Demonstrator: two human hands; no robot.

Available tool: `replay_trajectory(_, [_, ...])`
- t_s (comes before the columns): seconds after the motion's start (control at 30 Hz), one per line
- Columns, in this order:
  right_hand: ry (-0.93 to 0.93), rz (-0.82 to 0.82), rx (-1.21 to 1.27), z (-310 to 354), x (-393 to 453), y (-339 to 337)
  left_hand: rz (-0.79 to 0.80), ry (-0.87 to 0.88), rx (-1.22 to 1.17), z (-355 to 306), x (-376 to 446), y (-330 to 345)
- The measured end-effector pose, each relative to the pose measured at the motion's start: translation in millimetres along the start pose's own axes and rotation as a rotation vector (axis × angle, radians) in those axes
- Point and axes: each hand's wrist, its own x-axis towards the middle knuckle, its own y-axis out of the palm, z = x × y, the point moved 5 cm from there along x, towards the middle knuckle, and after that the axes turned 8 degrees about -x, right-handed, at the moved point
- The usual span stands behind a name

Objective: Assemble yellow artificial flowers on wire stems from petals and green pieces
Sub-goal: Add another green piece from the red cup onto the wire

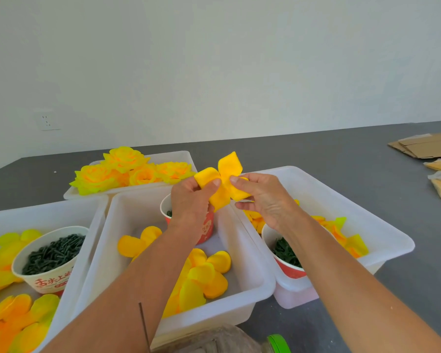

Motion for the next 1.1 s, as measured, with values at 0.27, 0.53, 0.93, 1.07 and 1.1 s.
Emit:
replay_trajectory(0.27, [-0.048, 0.005, -0.051, -3, -2, -1, 0.097, -0.141, -0.093, 5, 2, 0])
replay_trajectory(0.53, [-0.116, -0.083, -0.196, -3, -4, -4, 0.086, -0.082, 0.070, 10, 2, -5])
replay_trajectory(0.93, [-0.138, -0.042, -0.211, 0, -5, 0, 0.084, -0.081, 0.027, 8, 3, -4])
replay_trajectory(1.07, [-0.104, 0.059, -0.147, -3, -4, 5, -0.004, -0.105, 0.000, 11, 7, -11])
replay_trajectory(1.1, [-0.108, 0.048, -0.148, -2, -4, 4, -0.001, -0.107, 0.002, 10, 7, -11])
